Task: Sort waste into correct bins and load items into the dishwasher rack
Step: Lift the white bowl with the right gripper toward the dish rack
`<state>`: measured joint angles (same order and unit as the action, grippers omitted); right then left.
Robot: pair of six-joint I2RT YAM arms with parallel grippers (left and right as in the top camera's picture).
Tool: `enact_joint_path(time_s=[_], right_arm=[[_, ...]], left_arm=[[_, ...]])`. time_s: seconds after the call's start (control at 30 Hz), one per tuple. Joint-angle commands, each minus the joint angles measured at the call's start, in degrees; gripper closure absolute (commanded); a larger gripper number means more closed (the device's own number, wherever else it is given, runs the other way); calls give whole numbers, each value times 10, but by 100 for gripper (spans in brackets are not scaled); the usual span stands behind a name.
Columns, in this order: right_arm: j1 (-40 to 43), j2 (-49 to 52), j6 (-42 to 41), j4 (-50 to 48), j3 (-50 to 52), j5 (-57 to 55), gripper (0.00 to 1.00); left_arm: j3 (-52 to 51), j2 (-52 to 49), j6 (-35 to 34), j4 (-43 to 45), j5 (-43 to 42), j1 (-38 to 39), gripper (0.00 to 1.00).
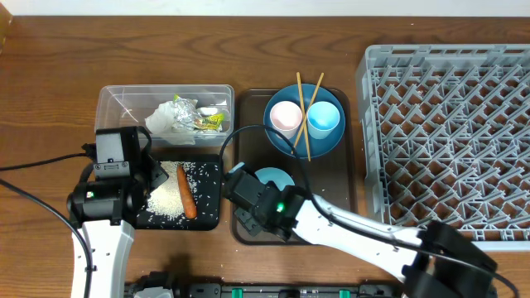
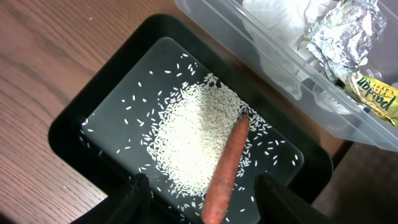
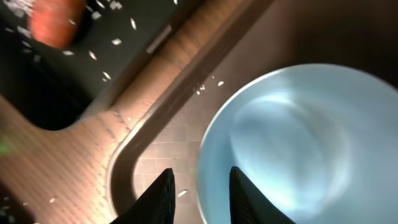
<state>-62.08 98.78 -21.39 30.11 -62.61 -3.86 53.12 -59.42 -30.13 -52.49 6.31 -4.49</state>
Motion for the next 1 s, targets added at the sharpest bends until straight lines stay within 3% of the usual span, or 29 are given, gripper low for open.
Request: enact_joint_path(time_s=[0.0, 0.37, 0.6, 0.7, 0.97], right_arm=[[-6, 25, -9, -4, -2, -5, 73], [4, -46, -9, 8, -19, -17, 67], [91, -111, -154, 188, -18, -66, 69], [135, -111, -169, 228, -14, -51, 68], [163, -109, -198, 127, 51, -1, 65]], left_arm=[[-4, -1, 1, -3, -1, -3, 42], [-4, -1, 1, -6, -1, -3, 42], [-4, -1, 1, -12, -1, -3, 42], [-4, -1, 1, -13, -1, -3, 42], [-4, -1, 1, -13, -1, -3, 42]])
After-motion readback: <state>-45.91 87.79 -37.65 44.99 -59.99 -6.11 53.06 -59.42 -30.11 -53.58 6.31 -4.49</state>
